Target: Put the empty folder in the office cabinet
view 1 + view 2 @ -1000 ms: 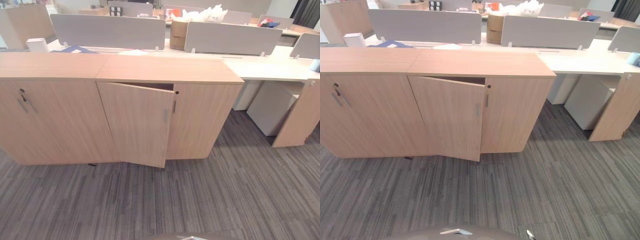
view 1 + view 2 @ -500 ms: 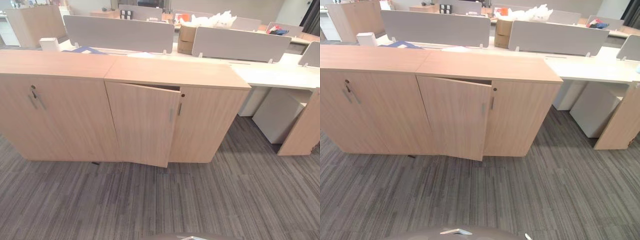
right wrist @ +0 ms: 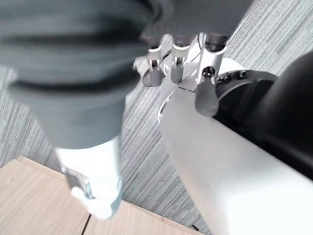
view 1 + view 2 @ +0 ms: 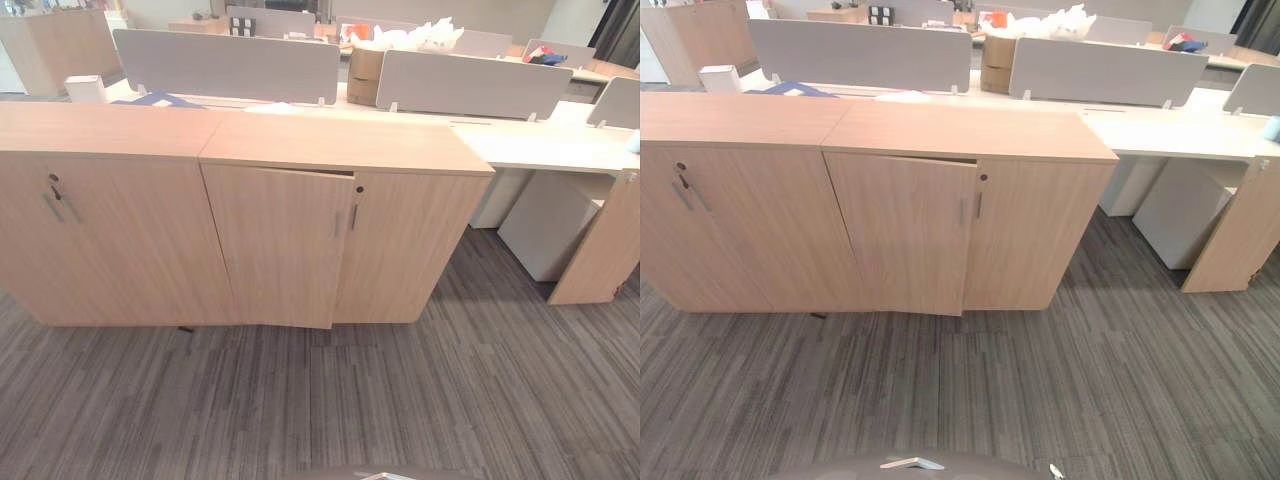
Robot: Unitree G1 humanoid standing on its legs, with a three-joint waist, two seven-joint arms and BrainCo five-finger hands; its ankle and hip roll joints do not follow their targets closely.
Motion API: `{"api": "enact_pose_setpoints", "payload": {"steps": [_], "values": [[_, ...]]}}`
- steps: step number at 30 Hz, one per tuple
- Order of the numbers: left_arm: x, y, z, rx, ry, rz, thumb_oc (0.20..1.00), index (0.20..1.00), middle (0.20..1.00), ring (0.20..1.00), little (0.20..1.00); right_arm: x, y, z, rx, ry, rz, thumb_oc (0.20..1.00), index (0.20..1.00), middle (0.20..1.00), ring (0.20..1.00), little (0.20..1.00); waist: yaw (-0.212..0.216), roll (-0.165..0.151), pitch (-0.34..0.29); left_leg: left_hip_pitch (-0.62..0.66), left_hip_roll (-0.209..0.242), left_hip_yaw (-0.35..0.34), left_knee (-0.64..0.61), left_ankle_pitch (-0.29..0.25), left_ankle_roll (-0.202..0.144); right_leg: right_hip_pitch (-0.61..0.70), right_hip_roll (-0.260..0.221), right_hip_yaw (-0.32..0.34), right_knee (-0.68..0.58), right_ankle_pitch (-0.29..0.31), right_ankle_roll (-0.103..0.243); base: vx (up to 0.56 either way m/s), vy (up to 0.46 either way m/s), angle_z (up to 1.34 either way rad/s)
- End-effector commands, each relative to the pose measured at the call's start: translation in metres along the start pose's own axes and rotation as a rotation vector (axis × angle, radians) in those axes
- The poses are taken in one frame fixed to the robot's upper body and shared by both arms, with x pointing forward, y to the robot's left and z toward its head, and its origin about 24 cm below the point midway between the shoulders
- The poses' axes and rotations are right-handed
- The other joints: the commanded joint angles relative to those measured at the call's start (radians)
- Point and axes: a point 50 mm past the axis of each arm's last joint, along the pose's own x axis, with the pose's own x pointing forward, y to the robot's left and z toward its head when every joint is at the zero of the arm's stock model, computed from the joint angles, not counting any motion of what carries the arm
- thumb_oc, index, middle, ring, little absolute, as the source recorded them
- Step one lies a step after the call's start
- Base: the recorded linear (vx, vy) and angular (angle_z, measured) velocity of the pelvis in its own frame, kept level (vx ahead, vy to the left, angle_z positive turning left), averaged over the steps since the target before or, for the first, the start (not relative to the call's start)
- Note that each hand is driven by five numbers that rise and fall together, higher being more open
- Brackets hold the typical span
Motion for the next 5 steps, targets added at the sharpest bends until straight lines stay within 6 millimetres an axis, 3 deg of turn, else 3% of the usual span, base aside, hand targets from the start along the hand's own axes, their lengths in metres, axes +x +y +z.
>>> {"api": "enact_pose_setpoints", "payload": {"steps": [1,5], "values": [[-0.0034,-0.0233,0.026,0.025,-0.064,-0.05,1.0,1.0,1.0,1.0,1.0,0.0247,0.0507,-0.0021,0.006,0.041,0.176,1.0,1.0,1.0,1.0,1.0,0.009,0.021,0.09,0.02,-0.022,-0.015,0.0,-0.126,0.038,0.026,0.009,-0.019,0.002,-0.071,-0.005,0.0,0.0,0.0],[-0.0036,-0.0237,0.0269,0.029,-0.062,-0.054,1.0,1.0,1.0,1.0,1.0,0.0242,0.0501,-0.0014,0.006,0.041,0.175,1.0,1.0,1.0,1.0,1.0,0.008,0.022,0.09,0.022,-0.023,-0.017,0.0,-0.126,0.038,0.028,0.01,-0.019,0.002,-0.072,-0.007,0.0,0.0,0.0]]}}
